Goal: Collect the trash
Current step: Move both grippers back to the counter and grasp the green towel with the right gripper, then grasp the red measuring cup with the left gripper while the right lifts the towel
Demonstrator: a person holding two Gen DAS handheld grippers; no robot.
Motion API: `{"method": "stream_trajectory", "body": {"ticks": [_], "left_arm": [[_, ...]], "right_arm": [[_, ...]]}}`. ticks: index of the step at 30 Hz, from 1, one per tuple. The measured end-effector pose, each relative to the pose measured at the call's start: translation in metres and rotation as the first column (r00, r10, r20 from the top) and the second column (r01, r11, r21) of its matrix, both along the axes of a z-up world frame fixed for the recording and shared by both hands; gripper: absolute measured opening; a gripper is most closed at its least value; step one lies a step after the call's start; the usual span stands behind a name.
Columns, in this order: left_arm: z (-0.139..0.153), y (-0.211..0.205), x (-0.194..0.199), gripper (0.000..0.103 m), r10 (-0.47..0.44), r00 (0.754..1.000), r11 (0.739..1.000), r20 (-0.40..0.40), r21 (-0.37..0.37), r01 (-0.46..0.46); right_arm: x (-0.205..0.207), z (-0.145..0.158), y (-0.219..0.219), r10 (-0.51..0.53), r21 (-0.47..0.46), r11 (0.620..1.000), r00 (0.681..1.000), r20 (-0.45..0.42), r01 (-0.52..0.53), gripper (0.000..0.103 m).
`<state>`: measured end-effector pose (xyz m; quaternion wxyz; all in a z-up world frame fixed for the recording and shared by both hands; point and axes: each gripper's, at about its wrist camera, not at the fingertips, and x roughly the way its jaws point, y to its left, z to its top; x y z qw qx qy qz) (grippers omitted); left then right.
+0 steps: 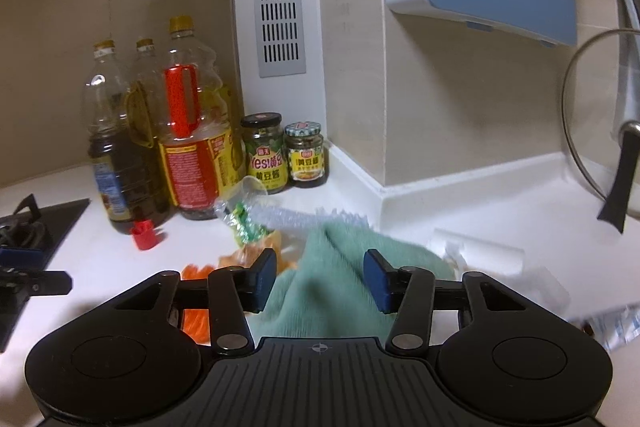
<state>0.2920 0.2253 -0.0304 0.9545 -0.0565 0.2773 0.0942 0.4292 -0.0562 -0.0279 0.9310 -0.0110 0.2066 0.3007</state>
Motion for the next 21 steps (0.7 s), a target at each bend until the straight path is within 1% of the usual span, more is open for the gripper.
{"method": "stream_trajectory", "body": {"ticks": [5,10,11,12,13,16,21], "left_arm": [[-0.005,0.019,0.014,0.066,0.004,1.000,1.000,-0.012,0.006,-0.004],[-0.013,0.033,0.028,0.066,0.006,1.000,1.000,-0.024,0.018,-0.006],[-0.015,0.035,0.030,0.066,0.006,1.000,1.000,-0.026,0.020,-0.005],[-0.016,0.037,0.033,0.066,0.006,1.000,1.000,-0.029,0.020,-0.005],[-0.017,0.039,0.036,0.066,0.004,1.000,1.000,-0.029,0.018,-0.003],[-0.021,0.045,0.043,0.066,0.001,1.000,1.000,-0.031,0.012,-0.001],[-0.027,0.054,0.054,0.066,-0.002,0.999,1.000,-0.033,0.000,0.002]], "right_arm": [[0.026,-0.003,0.023,-0.006,-0.045,0.999,1.000,-0.010,0.006,0.042],[0.039,-0.014,0.039,-0.015,-0.095,0.995,1.000,-0.028,0.012,0.038],[0.041,-0.016,0.042,-0.018,-0.107,0.994,0.999,-0.031,0.015,0.028],[0.042,-0.019,0.043,-0.019,-0.116,0.993,0.999,-0.035,0.015,0.012],[0.043,-0.020,0.043,-0.013,-0.118,0.993,0.999,-0.043,0.008,0.010],[0.040,-0.018,0.038,-0.029,-0.109,0.994,0.999,-0.020,0.027,0.008],[0.032,-0.003,0.020,-0.051,-0.048,0.997,0.999,0.008,0.052,0.006]]}}
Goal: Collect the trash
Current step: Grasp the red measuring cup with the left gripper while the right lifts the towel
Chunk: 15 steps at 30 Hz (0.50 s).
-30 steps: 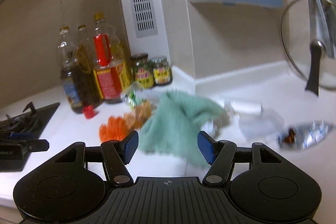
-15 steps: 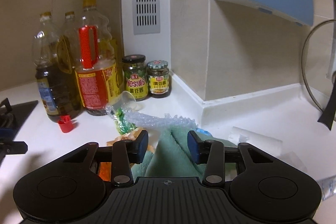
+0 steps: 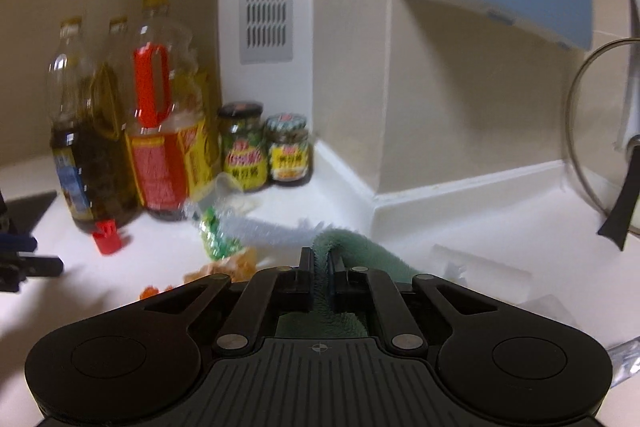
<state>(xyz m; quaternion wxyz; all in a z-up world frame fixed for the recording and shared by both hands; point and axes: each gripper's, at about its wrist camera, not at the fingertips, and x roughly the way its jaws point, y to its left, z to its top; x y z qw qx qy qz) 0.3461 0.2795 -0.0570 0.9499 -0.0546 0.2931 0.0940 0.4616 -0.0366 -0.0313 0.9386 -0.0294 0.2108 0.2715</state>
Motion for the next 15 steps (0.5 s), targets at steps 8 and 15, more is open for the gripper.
{"method": "stream_trajectory", "body": {"ticks": [8,15], "left_arm": [[-0.006,0.007,0.019,0.066,-0.008,1.000,1.000,0.004,0.011,0.008],[-0.012,0.010,0.034,0.067,-0.004,1.000,0.999,0.003,0.032,0.004]], "right_arm": [[-0.008,0.047,-0.037,-0.103,0.148,0.985,0.988,0.112,0.086,0.006],[-0.010,0.082,-0.065,-0.187,0.274,0.952,0.968,0.166,0.137,0.006]]}}
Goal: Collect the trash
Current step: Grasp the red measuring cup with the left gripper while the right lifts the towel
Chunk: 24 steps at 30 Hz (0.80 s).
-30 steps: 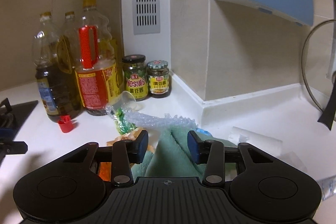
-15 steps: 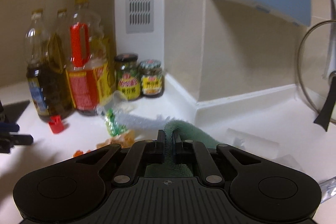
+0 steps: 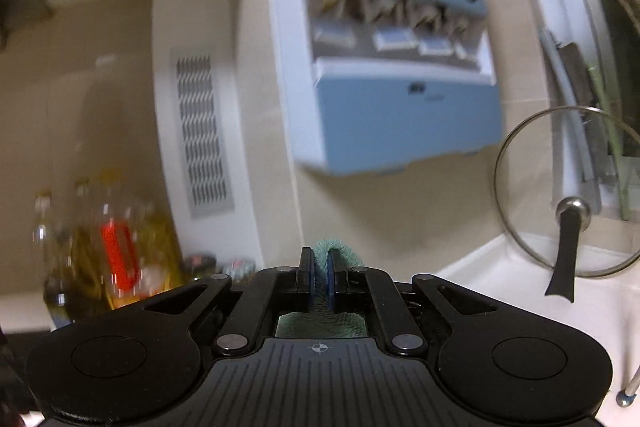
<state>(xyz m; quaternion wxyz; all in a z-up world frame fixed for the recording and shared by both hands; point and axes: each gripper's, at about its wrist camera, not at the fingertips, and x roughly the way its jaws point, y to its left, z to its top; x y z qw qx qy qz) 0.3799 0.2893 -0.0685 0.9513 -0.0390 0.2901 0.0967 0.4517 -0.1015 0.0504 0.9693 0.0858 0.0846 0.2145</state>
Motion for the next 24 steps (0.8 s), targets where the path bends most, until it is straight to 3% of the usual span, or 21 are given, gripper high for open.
{"method": "stream_trajectory", "body": {"ticks": [15,23,24], "left_arm": [[-0.017,0.001,0.037,0.066,0.013,1.000,0.998,-0.014,0.058,-0.012],[-0.028,0.010,0.051,0.038,0.042,0.998,0.998,-0.037,0.044,-0.040],[-0.028,0.011,0.051,0.030,0.041,0.999,0.998,-0.036,0.044,-0.040]], "right_arm": [[-0.008,0.009,-0.038,-0.131,0.020,0.991,0.991,-0.018,0.132,0.006],[-0.015,0.004,-0.049,-0.156,0.017,0.987,0.987,-0.035,0.157,0.006],[-0.016,0.003,-0.050,-0.158,0.019,0.987,0.987,-0.038,0.159,0.006]]}}
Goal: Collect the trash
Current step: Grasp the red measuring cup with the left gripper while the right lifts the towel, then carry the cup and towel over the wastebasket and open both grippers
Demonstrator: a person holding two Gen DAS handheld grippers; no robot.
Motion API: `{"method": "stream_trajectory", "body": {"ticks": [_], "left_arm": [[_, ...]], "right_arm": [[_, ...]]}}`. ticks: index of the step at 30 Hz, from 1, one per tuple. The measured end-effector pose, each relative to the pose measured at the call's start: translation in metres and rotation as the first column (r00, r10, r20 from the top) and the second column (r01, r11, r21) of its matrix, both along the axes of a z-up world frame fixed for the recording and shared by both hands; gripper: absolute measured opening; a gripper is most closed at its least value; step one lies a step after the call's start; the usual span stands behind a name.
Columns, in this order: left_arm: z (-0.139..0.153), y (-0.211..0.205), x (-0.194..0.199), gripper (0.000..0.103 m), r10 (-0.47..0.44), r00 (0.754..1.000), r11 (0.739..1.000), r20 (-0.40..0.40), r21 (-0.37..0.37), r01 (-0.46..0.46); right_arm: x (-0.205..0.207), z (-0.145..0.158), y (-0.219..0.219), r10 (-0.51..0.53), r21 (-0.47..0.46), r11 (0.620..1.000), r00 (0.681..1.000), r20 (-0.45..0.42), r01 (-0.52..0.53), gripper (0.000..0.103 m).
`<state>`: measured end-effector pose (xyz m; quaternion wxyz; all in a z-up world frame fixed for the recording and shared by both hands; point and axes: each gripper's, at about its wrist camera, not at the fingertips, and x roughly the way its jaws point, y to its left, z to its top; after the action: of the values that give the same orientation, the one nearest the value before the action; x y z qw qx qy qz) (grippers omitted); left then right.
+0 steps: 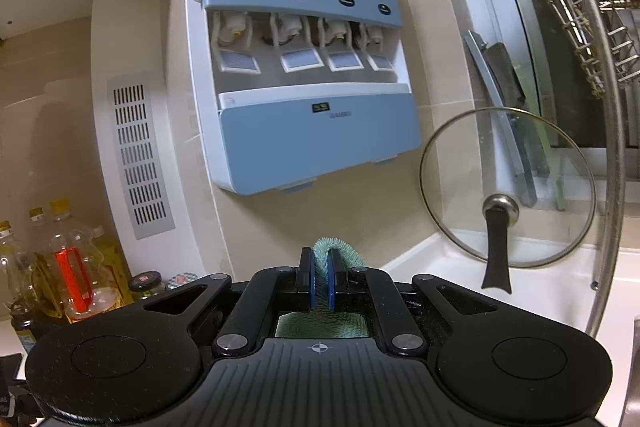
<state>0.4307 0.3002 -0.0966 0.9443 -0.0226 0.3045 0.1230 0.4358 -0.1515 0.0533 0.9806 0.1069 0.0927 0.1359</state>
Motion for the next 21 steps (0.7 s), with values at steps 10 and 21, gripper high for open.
{"method": "stream_trajectory", "body": {"ticks": [10,21], "left_arm": [[0.020,-0.010,-0.024,0.029,-0.012,0.999,1.000,0.043,0.007,0.011],[0.060,-0.042,-0.080,0.029,-0.021,0.997,1.000,0.071,0.011,0.020]], "right_arm": [[-0.015,0.005,-0.011,0.020,0.023,1.000,1.000,0.009,-0.021,0.006],[-0.045,0.018,-0.024,0.132,0.079,0.988,0.990,0.038,-0.135,0.006]]}}
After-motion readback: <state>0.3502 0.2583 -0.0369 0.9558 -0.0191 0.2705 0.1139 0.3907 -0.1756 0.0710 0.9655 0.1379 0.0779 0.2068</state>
